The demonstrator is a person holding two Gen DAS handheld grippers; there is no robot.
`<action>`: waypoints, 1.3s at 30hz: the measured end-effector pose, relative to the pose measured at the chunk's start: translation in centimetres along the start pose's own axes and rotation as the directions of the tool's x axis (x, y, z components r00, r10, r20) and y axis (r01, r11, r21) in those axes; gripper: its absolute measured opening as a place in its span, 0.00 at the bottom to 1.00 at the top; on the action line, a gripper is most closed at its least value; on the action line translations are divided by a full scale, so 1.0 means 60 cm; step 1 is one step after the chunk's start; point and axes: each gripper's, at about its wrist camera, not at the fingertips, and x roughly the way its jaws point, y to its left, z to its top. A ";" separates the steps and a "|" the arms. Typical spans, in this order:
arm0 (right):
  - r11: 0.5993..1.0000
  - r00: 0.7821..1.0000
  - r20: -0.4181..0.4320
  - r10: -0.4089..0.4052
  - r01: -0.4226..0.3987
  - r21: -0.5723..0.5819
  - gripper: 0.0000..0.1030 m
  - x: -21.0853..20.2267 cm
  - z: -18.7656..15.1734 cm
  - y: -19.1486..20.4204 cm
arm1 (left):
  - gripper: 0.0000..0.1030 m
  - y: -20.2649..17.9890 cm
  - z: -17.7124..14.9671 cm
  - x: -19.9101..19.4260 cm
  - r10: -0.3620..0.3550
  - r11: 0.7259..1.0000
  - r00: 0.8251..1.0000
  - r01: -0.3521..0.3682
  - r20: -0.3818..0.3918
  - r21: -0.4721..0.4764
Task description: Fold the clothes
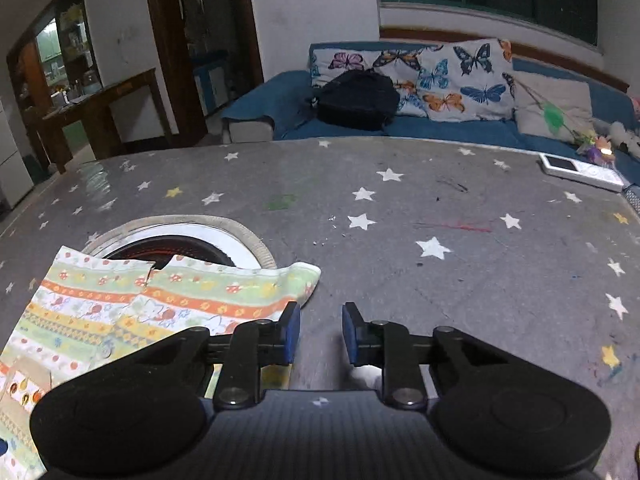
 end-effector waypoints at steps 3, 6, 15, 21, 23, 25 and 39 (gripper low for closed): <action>0.998 1.000 -0.017 0.007 -0.008 -0.063 0.21 0.019 0.003 0.017 | 1.00 0.000 0.000 0.000 -0.001 1.000 1.000 0.001 0.001 0.000; 0.989 0.999 -0.038 -0.026 0.020 -0.146 0.21 0.046 0.001 0.041 | 1.00 0.001 -0.001 0.000 -0.001 1.000 1.000 0.001 0.002 0.000; 0.983 0.999 0.005 -0.036 0.036 -0.182 0.22 0.052 0.042 0.064 | 1.00 0.003 -0.001 0.001 -0.003 1.000 1.000 0.003 0.005 -0.002; 0.968 0.999 -0.038 0.037 -0.045 -0.247 0.22 0.061 0.051 0.106 | 1.00 0.003 -0.001 0.001 -0.004 1.000 1.000 0.004 0.005 -0.003; 0.965 0.996 -0.059 0.069 -0.082 -0.251 0.22 0.075 0.051 0.128 | 1.00 0.003 -0.001 0.001 -0.004 1.000 1.000 0.004 0.006 -0.003; 0.961 0.992 -0.079 0.097 -0.114 -0.251 0.22 0.090 0.051 0.149 | 1.00 0.003 -0.001 0.001 -0.005 1.000 1.000 0.005 0.006 -0.003; 0.971 0.990 -0.082 0.113 -0.128 -0.202 0.14 0.134 0.049 0.195 | 1.00 0.002 -0.001 -0.002 -0.007 1.000 1.000 0.007 0.007 -0.005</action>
